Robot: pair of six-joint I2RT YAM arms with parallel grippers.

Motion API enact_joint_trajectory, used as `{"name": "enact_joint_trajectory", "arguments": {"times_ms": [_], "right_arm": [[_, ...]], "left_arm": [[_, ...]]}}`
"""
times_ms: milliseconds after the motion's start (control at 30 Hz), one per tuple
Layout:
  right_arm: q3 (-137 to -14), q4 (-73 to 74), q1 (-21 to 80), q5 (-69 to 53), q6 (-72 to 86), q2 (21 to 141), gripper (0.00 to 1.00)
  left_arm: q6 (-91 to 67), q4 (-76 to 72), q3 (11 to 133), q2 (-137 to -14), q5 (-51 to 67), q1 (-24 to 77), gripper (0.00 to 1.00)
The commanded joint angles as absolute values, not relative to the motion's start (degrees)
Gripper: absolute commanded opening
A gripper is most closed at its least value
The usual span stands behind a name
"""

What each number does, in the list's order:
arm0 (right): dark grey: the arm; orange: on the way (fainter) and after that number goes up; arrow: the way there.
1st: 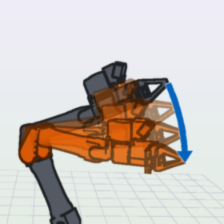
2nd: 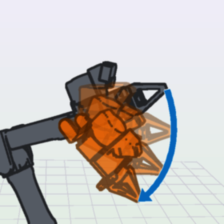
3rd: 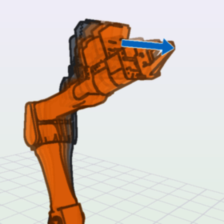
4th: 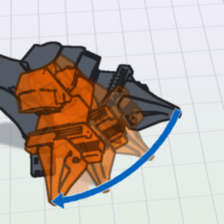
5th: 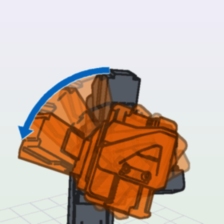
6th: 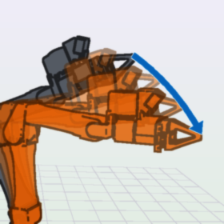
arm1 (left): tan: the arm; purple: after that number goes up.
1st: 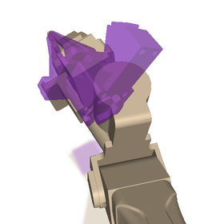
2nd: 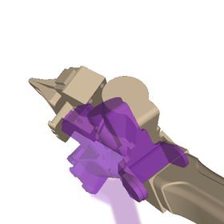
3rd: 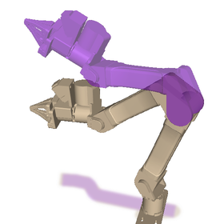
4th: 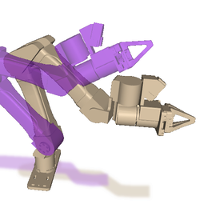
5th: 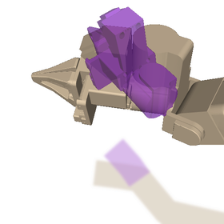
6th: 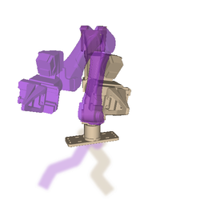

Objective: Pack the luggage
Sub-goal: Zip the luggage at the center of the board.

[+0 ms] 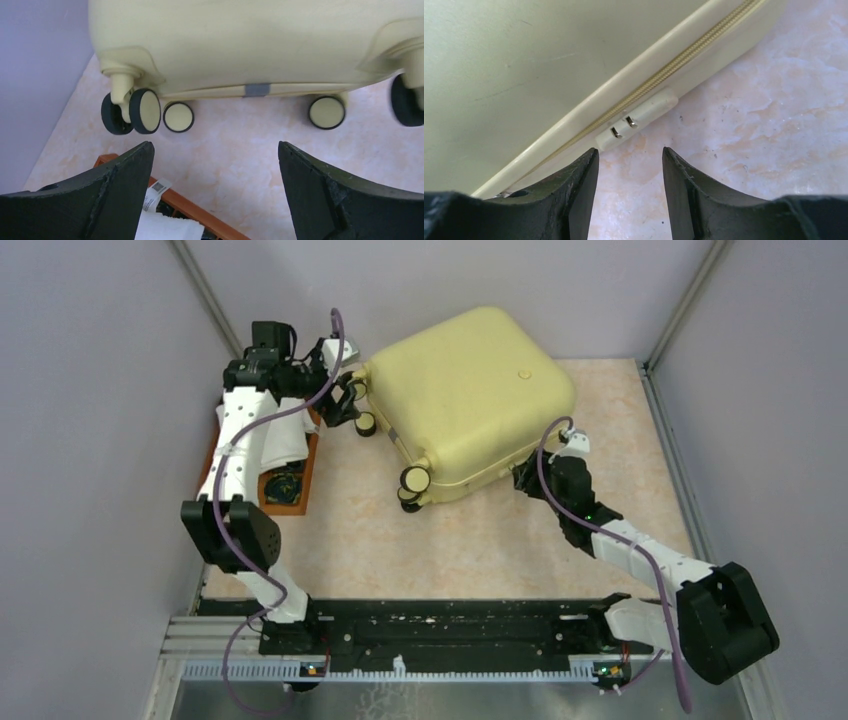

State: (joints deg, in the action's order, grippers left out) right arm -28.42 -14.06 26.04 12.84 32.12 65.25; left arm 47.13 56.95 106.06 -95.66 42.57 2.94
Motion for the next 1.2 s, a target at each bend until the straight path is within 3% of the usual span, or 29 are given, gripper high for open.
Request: {"name": "enact_joint_trajectory", "arguments": {"times_ms": [0,333,800,900,1167], "right_arm": [[-32.3,-14.37,25.78,9.53,31.14,65.61,0.49],[-29.89,-14.91,25.82,3.55,29.78,65.49,0.51],[-34.69,-15.93,24.6,0.61,29.45,71.91,0.49],[-35.92,-15.38,24.26,0.8,29.36,72.62,0.48],[-35.66,-15.22,24.16,1.23,28.97,71.89,0.47]], "left_arm": [[51.27,50.82,107.85,-103.06,40.45,1.86,0.99],[46.16,32.94,114.96,-115.18,35.15,1.13,0.99],[52.62,29.41,118.61,-122.0,30.49,1.26,0.97],[49.83,28.68,119.5,-120.4,34.67,0.38,0.94],[56.97,36.68,115.37,-109.34,47.36,-3.29,0.99]]}}
